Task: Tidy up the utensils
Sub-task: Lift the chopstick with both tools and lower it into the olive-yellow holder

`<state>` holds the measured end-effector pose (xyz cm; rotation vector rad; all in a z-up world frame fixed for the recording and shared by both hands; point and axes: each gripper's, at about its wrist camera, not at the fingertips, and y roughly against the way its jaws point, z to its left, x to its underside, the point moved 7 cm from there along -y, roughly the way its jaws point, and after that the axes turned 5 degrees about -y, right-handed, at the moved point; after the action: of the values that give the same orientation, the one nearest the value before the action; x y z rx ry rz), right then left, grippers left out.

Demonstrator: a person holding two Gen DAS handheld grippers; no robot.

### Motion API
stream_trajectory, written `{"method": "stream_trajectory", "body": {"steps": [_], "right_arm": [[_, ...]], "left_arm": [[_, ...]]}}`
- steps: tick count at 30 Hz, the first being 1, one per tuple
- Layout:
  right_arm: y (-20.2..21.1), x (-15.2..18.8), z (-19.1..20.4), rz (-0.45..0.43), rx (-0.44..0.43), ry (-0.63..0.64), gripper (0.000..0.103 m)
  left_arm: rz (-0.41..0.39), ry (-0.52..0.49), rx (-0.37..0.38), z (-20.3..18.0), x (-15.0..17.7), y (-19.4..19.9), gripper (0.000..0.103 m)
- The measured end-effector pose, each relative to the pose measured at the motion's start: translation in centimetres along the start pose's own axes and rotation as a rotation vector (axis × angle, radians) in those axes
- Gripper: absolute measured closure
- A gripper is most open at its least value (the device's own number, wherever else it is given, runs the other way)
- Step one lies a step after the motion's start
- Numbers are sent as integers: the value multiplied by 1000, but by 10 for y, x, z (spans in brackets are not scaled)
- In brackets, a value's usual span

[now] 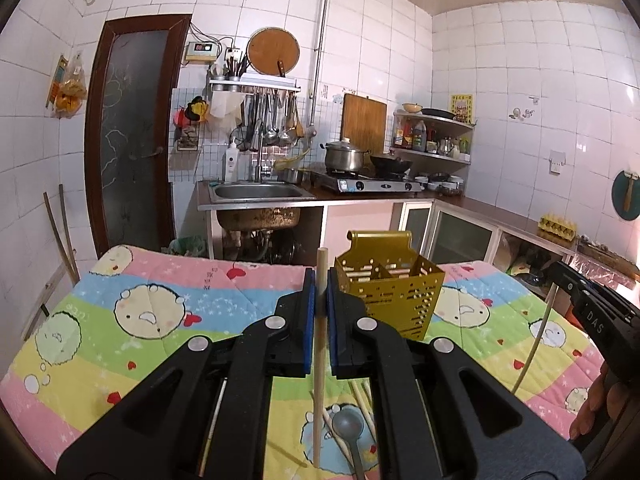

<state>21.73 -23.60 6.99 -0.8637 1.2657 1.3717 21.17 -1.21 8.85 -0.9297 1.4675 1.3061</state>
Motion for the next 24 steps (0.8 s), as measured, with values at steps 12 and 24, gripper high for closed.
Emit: {"method": "stream_trajectory", "body": {"steps": [12, 24], "right_arm": [[-16, -73, 15, -87, -18, 31, 98], [-93, -164, 45, -153, -60, -13, 98]], "left_arm": [[-42, 3, 31, -11, -71, -20, 99], [-113, 13, 60, -39, -168, -88, 99]]}}
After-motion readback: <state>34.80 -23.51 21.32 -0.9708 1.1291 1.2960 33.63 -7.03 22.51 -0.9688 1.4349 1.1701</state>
